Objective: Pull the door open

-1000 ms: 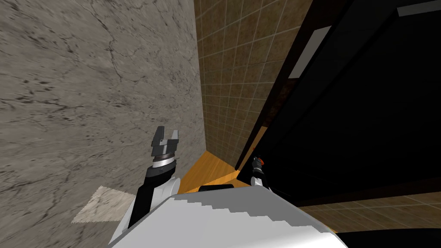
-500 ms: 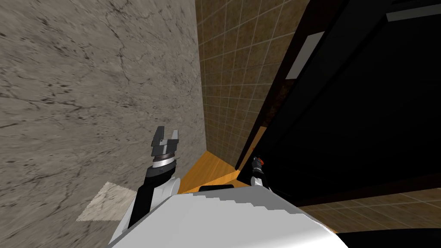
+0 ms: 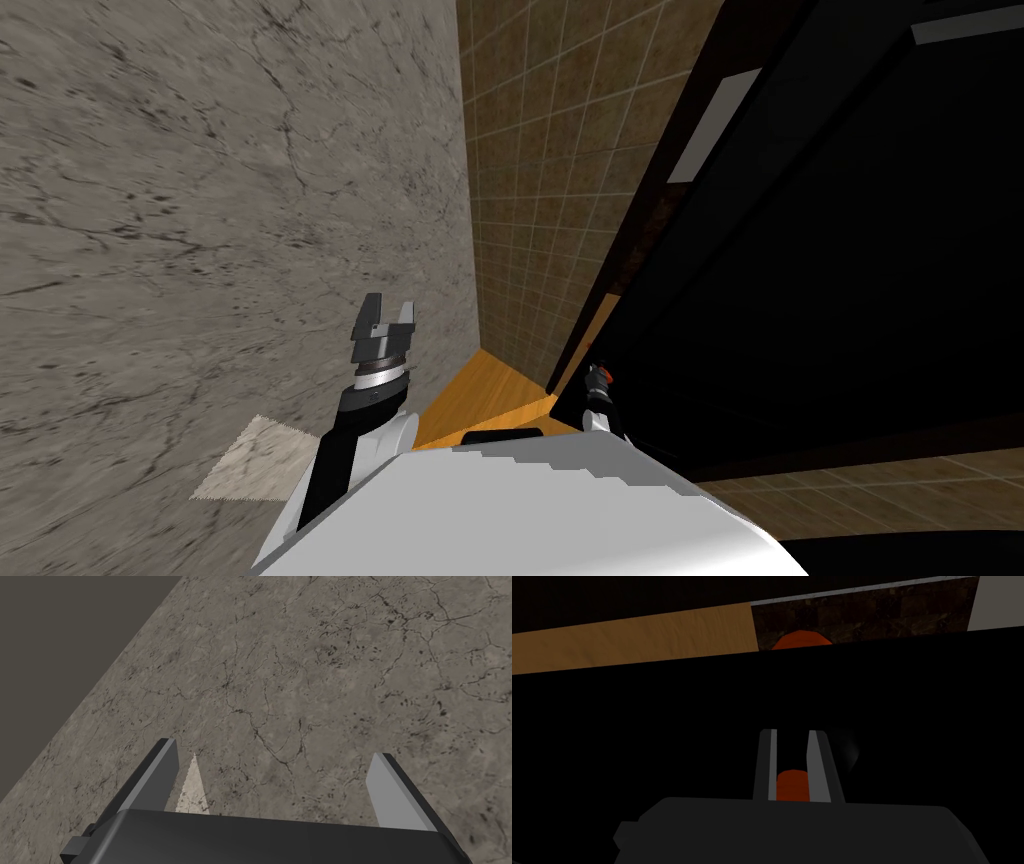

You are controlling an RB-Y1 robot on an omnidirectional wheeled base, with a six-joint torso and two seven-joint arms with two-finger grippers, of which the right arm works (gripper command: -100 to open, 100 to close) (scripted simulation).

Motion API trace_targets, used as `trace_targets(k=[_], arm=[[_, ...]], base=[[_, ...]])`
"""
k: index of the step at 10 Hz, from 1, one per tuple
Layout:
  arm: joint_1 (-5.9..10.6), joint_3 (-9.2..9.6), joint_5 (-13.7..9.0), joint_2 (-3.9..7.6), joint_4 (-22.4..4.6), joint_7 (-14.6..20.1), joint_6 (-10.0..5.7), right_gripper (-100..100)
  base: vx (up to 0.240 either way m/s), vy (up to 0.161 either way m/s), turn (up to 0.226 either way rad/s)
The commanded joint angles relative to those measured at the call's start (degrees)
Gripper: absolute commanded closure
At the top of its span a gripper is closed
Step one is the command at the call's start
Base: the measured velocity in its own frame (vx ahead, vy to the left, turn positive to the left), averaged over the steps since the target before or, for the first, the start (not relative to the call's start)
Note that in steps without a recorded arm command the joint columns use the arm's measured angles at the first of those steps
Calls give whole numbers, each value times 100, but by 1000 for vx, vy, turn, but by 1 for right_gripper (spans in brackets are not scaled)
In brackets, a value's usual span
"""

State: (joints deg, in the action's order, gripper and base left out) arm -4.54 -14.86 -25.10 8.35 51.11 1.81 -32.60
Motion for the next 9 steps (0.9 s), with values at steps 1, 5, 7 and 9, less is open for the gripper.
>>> trace_targets(k=[1,5,7,9], arm=[[-97,-117,-43,94,-201,58,-59,100],[-105,-86,-79,111,-206,297,-107,100],[-113,-55,-116,128,-211,514,-154,100],[-113,-55,-116,128,-211,536,-154,100]], base=[[-21,-13,20],[-9,1,16],[-51,-21,84],[-26,-17,37]])
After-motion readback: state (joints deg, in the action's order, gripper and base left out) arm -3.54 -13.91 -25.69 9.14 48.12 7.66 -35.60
